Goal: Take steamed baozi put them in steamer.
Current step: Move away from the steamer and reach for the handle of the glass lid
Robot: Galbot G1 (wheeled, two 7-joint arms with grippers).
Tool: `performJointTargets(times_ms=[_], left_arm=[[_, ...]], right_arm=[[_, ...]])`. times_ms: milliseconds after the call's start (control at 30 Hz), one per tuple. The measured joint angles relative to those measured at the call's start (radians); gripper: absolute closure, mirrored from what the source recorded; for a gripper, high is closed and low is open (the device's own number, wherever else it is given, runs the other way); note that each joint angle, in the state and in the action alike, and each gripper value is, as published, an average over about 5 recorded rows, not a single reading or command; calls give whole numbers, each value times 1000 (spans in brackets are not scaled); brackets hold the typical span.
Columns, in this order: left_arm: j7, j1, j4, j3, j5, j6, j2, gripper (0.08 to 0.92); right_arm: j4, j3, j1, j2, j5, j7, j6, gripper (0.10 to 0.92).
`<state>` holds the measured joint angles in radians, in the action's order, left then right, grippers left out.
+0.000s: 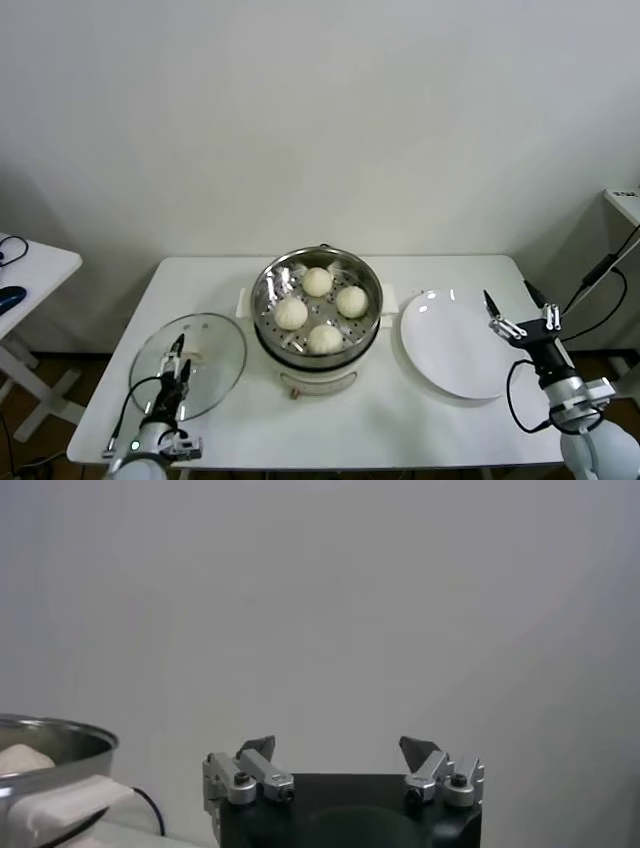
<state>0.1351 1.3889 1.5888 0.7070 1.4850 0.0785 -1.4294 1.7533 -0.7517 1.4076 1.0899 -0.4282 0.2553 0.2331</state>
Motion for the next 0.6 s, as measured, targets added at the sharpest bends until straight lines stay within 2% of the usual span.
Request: performJointTargets(times_ms=[600], left_arm=[[0,-93,-75,1,7,-5,4,177]], right_arm=[[-36,-25,16,22,10,37,14,203]])
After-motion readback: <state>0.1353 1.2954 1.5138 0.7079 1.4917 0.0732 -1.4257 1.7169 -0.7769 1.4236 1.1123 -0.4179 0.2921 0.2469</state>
